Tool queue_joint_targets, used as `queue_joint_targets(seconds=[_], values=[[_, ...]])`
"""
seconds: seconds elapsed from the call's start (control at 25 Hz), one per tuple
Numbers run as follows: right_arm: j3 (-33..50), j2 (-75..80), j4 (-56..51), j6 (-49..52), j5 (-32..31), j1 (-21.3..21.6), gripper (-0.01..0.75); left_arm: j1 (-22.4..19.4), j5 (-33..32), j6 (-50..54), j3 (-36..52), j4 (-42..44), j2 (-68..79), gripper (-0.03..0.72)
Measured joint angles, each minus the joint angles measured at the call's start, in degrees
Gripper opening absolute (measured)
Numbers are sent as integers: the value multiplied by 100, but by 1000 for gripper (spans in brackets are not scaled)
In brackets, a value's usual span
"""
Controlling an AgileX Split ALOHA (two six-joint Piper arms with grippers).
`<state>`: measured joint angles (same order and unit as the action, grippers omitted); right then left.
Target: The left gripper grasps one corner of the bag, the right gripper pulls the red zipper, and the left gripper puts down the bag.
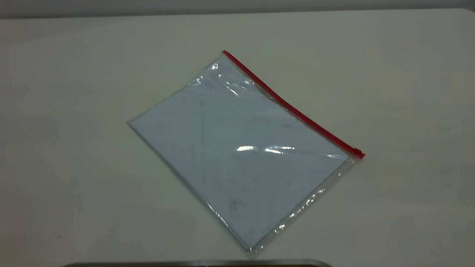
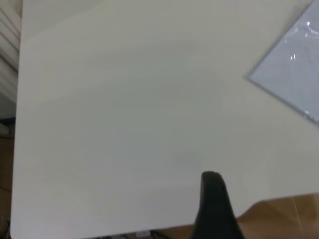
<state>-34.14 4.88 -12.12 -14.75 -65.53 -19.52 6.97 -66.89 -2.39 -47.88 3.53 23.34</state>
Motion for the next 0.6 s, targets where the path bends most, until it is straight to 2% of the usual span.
queue_joint_targets(seconds=[0.32,0.6], values=[[578,-230,240,-24,-84,0,576,0,0,-303,1076,-472,-1021,590],[645,-230,235,-30,9,0,576,0,27,-548,1773,-808,-1152,590]])
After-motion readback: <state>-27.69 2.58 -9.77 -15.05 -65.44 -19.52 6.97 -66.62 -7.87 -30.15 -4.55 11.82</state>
